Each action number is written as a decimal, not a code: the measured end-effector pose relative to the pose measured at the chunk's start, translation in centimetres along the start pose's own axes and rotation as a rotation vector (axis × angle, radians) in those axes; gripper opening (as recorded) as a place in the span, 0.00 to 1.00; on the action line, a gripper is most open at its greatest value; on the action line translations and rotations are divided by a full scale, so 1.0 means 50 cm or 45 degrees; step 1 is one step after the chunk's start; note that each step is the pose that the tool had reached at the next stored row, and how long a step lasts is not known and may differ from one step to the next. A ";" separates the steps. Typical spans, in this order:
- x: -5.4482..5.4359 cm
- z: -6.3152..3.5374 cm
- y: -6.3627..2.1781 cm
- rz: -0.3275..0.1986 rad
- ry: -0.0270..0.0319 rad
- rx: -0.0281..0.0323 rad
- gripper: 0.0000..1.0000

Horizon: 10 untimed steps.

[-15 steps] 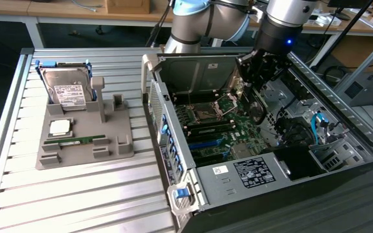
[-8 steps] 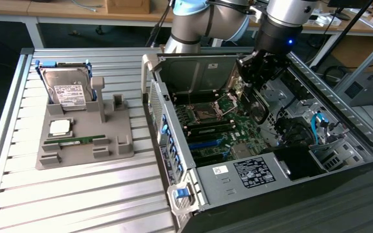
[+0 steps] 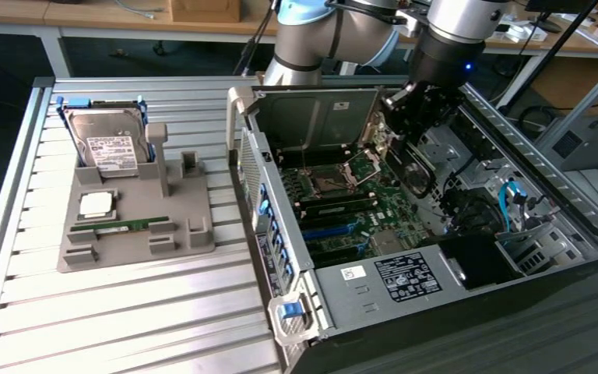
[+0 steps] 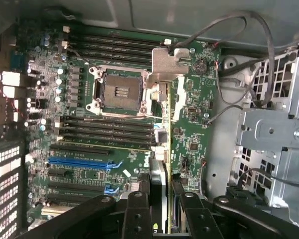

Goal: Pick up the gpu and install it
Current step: 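Insert the gpu into the slot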

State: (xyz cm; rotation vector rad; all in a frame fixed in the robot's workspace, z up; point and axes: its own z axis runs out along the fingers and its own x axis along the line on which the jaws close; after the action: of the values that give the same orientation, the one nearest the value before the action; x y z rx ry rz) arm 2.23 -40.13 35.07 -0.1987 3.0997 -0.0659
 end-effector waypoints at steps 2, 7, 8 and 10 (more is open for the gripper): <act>0.000 0.000 0.000 -0.058 -0.0026 -0.0019 0.27; 0.000 0.000 0.000 -0.129 -0.0058 -0.0041 0.27; 0.000 0.000 0.000 -0.143 -0.0064 -0.0046 0.27; 0.000 0.000 0.000 -0.164 -0.0074 -0.0053 0.27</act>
State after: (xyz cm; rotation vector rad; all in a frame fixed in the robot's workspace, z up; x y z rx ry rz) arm 2.23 -40.13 35.07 -0.3982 3.0777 -0.0621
